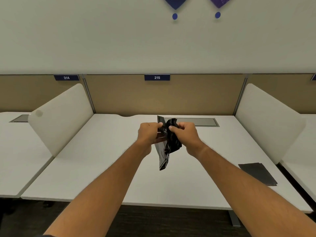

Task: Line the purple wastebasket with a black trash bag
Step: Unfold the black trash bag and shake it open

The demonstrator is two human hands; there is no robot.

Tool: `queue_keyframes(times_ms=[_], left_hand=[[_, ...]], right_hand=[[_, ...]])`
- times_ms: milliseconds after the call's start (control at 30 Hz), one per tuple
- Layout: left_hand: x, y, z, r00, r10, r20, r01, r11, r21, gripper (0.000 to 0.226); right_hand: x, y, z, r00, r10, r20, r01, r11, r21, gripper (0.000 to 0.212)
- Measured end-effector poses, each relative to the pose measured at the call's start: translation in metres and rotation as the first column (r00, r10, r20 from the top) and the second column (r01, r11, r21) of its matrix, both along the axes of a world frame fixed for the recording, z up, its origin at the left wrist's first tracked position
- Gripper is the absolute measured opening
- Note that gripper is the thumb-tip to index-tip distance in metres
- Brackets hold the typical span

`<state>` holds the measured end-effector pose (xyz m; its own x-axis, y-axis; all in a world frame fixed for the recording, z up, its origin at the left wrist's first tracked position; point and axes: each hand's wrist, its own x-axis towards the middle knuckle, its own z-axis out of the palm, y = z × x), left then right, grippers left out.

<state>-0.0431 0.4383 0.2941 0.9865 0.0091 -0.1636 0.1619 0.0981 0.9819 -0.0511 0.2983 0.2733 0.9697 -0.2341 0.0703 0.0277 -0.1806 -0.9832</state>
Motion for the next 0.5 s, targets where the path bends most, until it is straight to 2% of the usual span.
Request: queue_keyframes(times_ms=[133, 200, 267, 367, 433, 500], left_hand=[[0.010, 0.032, 0.000, 0.987, 0.157, 0.026, -0.159, 0.981, 0.112, 0.010], [0.016, 0.057, -0.005, 0.968, 0.248, 0.027, -0.249, 0.953, 0.170, 0.014], [0.020, 0.078, -0.011, 0.946, 0.323, 0.013, -0.317, 0.919, 0.234, 0.022], [0.020, 0.100, -0.015, 0.906, 0.423, 0.003, -0.403, 0.863, 0.306, 0.021], [0.023, 0.112, -0.020, 0.893, 0.450, -0.020, -0.414, 0.837, 0.357, 0.020], [0.022, 0.115, -0.024, 0.890, 0.455, -0.037, -0.404, 0.823, 0.400, 0.022]], right_hand=[[0.005, -0.036, 0.009, 0.994, -0.103, -0.041, 0.107, 0.989, 0.106, 0.010], [0.002, -0.060, 0.014, 0.986, -0.156, -0.057, 0.162, 0.979, 0.123, 0.013], [0.002, -0.082, 0.012, 0.976, -0.205, -0.066, 0.212, 0.970, 0.116, 0.013], [0.000, -0.099, 0.009, 0.963, -0.260, -0.076, 0.264, 0.963, 0.056, 0.013], [-0.002, -0.100, 0.011, 0.966, -0.245, -0.081, 0.250, 0.966, 0.067, 0.015], [-0.006, -0.092, 0.019, 0.981, -0.180, -0.074, 0.188, 0.976, 0.111, 0.009]])
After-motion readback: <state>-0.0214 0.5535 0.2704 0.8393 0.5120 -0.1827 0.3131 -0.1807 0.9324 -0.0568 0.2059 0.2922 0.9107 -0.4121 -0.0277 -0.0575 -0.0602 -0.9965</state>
